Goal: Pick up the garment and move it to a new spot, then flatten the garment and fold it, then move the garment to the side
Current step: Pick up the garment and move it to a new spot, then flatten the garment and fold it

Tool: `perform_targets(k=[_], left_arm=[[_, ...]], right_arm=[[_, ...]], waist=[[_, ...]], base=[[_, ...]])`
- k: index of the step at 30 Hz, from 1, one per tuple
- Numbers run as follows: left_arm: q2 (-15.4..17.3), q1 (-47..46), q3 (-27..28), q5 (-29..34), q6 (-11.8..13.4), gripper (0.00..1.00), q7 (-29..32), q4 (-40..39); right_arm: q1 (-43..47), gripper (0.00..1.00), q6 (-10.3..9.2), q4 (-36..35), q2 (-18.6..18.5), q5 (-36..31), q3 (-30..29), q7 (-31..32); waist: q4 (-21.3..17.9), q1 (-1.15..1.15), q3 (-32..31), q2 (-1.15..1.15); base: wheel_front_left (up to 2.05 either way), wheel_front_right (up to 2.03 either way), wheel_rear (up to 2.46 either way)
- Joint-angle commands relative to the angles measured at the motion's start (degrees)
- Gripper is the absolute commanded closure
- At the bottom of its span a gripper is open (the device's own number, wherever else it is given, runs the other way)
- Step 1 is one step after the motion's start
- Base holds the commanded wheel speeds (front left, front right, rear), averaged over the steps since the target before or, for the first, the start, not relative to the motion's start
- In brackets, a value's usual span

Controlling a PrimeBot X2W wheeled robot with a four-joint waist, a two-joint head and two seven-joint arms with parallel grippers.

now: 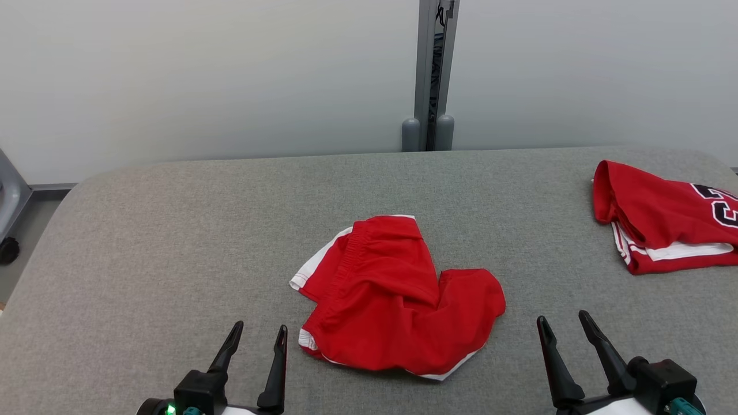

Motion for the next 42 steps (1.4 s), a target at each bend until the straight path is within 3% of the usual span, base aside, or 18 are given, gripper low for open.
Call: perform_targets(k=[1,13,25,42], left_arm=[[0.22,0.83,0.33,-0.44,0.29,0.00,-0.17,-0.38],[0.20,1.08,0.30,-0.41,0.41,0.00,-0.17,0.82],[1.06,-11.76,-4.20,0.40,-5.39,0.00,0.22,22.36],[0.59,-20.76,-9.47,-1.71,-7.14,0.01,-0.10,35.32]], right_arm=[[0.78,0.00,-0.01,-0.21,-0.27,-0.02,-0.13,-0.05],[0.09,0.00,-0.01,0.33,-0.34,0.04,0.04,-0.05],[-1.79,0.00,-0.01,0.44,-1.41,0.92,2.16,-0.05],[-3.22,0.00,-0.01,0.52,-2.63,0.93,2.62,-0.05]], waist=[[-0.03,0.00,-0.17,0.00],[0.32,0.00,-0.42,0.00],[-0.42,0.00,1.47,0.00],[-3.51,0.00,3.47,0.00]], base=[[0.00,0.00,0.00],[0.00,0.00,0.00],[0.00,0.00,0.00],[0.00,0.00,0.00]])
